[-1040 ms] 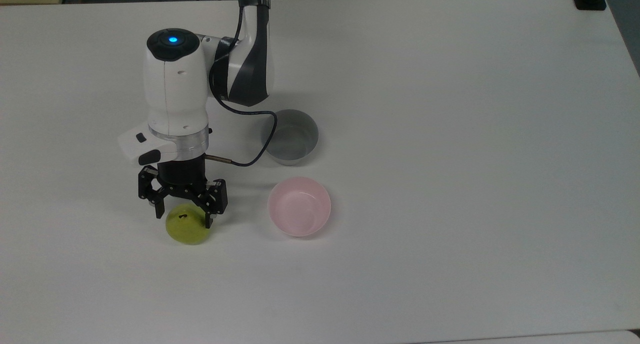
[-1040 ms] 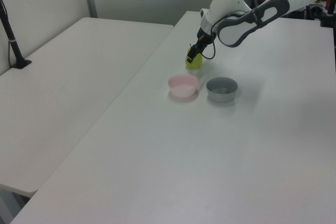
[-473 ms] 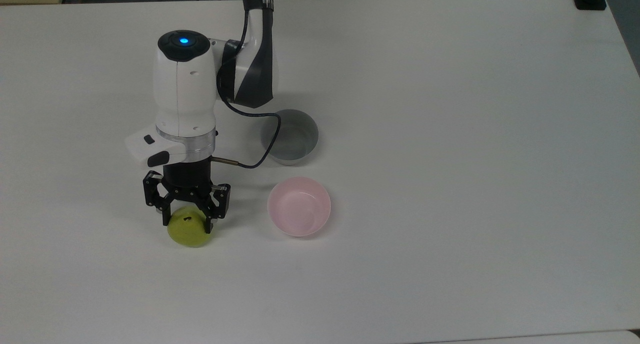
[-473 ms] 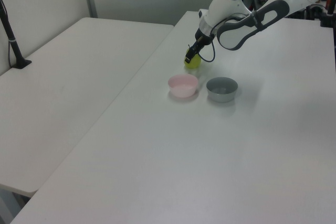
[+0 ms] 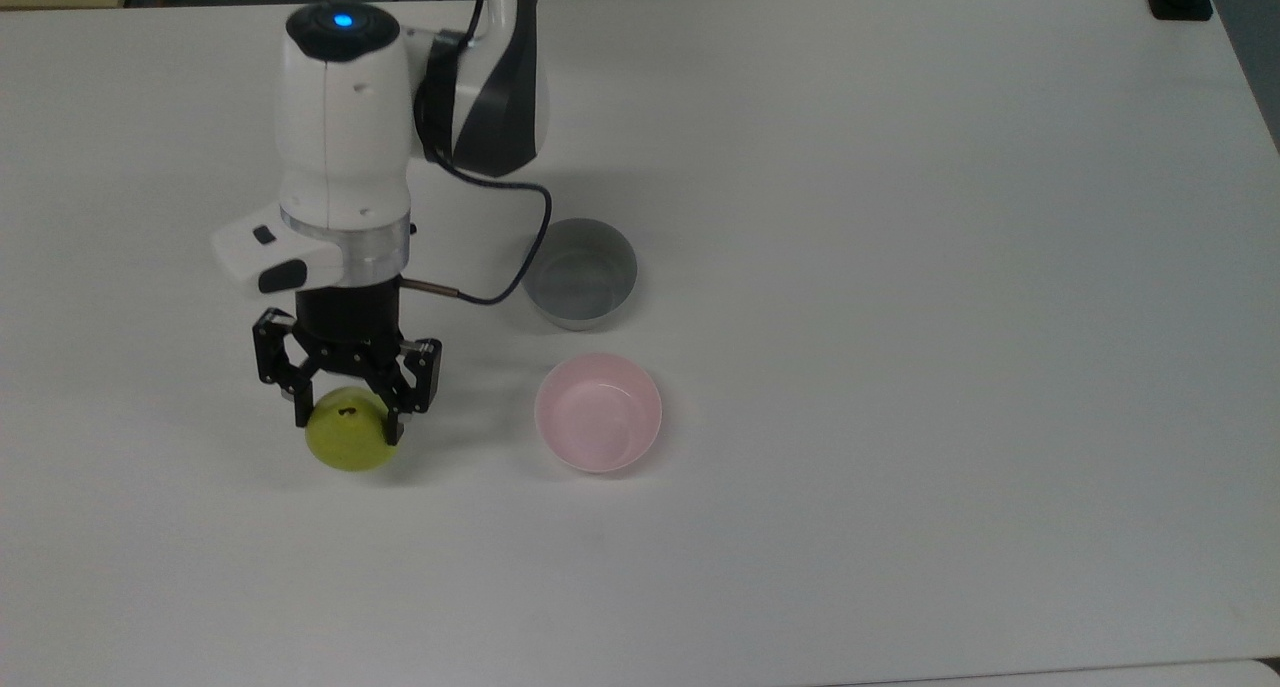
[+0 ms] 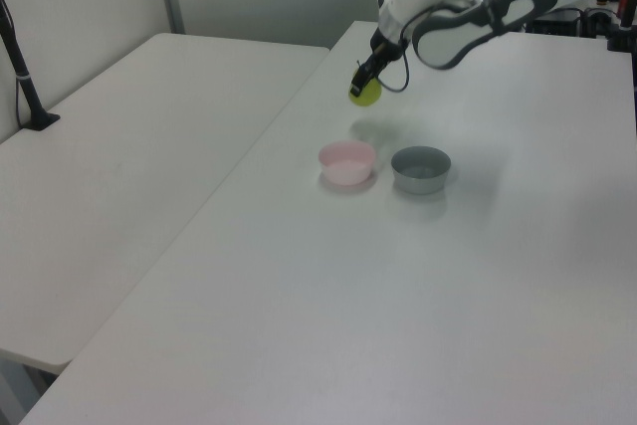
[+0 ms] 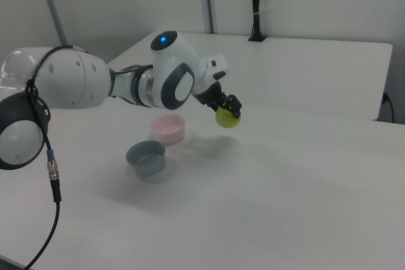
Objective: Place the pear in the bowl
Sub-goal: 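Lift the pear and carry it over the pink bowl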
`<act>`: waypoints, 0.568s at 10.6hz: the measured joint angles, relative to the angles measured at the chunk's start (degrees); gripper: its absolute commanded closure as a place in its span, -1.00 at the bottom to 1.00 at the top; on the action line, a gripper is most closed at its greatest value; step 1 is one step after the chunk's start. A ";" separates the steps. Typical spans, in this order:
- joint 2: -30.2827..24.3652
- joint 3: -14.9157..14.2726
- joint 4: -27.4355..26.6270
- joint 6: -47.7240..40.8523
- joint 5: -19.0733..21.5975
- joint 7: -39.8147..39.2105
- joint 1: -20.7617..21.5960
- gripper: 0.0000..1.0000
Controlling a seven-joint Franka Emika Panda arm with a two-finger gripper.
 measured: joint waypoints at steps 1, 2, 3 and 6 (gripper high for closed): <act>-2.19 0.01 0.03 -3.21 0.00 0.01 0.08 0.07; -4.03 0.17 0.00 -6.13 0.00 0.15 0.29 0.07; -5.34 0.39 -0.05 -8.02 0.01 1.42 0.96 0.07; -5.92 0.64 -0.28 -8.53 0.00 8.13 5.76 0.07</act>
